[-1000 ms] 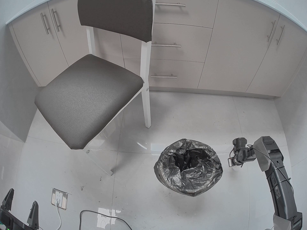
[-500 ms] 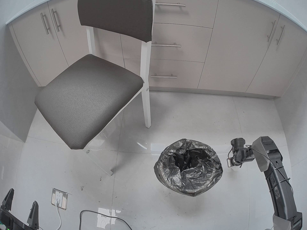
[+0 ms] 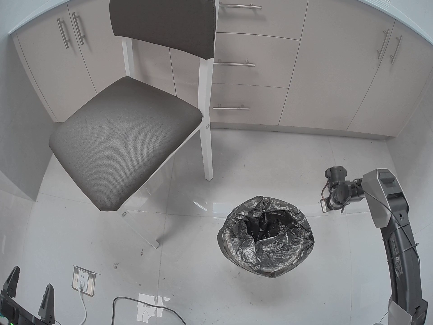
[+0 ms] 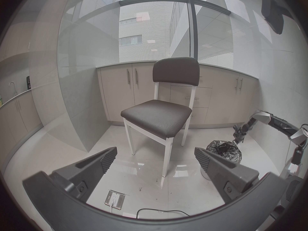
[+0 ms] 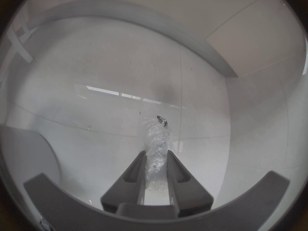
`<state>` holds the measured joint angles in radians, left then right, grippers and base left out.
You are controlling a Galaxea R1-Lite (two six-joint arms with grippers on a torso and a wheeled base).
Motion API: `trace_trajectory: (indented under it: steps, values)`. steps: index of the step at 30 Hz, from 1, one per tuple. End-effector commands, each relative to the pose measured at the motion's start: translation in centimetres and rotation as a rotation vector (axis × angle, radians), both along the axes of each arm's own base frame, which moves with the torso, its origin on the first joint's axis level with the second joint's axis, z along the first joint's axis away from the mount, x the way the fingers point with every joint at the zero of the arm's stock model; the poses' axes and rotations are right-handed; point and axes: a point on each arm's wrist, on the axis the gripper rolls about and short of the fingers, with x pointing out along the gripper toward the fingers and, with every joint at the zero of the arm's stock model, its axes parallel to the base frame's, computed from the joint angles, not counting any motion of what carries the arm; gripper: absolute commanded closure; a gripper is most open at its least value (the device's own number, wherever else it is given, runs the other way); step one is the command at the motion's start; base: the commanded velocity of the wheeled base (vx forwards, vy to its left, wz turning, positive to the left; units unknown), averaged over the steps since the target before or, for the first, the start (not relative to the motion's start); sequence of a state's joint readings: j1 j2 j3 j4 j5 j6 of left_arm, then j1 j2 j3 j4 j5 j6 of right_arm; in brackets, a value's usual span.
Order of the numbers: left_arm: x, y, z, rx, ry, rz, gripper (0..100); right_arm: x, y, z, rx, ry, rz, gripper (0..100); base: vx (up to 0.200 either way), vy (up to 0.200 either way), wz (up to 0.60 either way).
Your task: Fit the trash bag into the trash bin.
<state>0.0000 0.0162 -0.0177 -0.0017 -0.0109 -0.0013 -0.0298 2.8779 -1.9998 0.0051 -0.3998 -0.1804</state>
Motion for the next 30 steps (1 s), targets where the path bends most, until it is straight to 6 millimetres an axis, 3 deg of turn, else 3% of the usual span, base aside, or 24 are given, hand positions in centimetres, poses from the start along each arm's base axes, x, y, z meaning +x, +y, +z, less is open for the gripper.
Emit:
trace_trajectory:
  steps: [1, 5, 6, 8, 10, 11, 13, 17, 23, 25, 26, 28, 30]
  values:
    - [0.0, 0.0, -0.5, 0.000, 0.002, 0.000, 0, -0.2, 3.0, 11.9, -0.003, -0.126, 0.061, 100, 0.000, 0.000, 0.00]
    - [0.0, 0.0, -0.5, 0.000, 0.002, 0.000, 0, -2.8, 5.8, 18.9, -0.002, -0.088, 0.124, 100, 0.000, 0.000, 0.00]
    - [0.0, 0.0, -0.5, 0.000, 0.002, 0.000, 0, -3.1, 6.0, 19.3, 0.000, -0.085, 0.130, 100, 0.000, 0.000, 0.00]
    - [0.0, 0.0, -0.5, 0.000, 0.002, 0.000, 0, -5.4, 8.4, 23.3, -0.008, -0.062, 0.197, 100, 0.000, 0.000, 0.00]
    - [0.0, 0.0, -0.5, 0.000, 0.000, 0.000, 0, -7.0, 10.0, 25.4, -0.029, -0.046, 0.248, 100, 0.000, 0.000, 0.00]
    - [0.0, 0.0, -0.5, 0.000, 0.000, 0.000, 0, -7.0, 10.0, 25.4, -0.029, -0.046, 0.248, 100, 0.000, 0.000, 0.00]
    - [0.0, 0.0, -0.5, 0.000, 0.002, 0.000, 0, -9.1, 12.8, 27.5, -0.061, -0.029, 0.320, 100, 0.000, 0.000, 0.00]
    - [0.0, 0.0, -0.5, 0.000, 0.002, 0.000, 0, -12.0, 16.5, 29.6, -0.064, -0.018, 0.418, 100, 0.000, 0.000, 0.00]
    - [0.0, 0.0, -0.5, 0.000, 0.002, 0.000, 0, -15.4, 21.9, 28.6, -0.003, 0.081, 0.478, 100, 0.000, 0.000, 0.00]
    - [0.0, 0.0, -0.5, 0.000, 0.002, 0.000, 0, -15.8, 22.5, 28.0, 0.000, 0.114, 0.482, 100, 0.000, 0.000, 0.00]
    - [0.0, 0.0, -0.5, 0.000, 0.002, 0.000, 0, -16.0, 23.7, 26.1, -0.004, 0.188, 0.492, 100, 0.000, 0.000, 0.00]
    - [0.0, 0.0, -0.5, 0.000, 0.002, 0.000, 0, -16.1, 24.3, 25.3, -0.005, 0.211, 0.496, 100, 0.000, 0.000, 0.00]
    - [0.0, 0.0, -0.5, 0.000, 0.002, 0.000, 0, -16.1, 26.4, 22.2, 0.016, 0.273, 0.495, 100, 0.000, 0.000, 0.00]
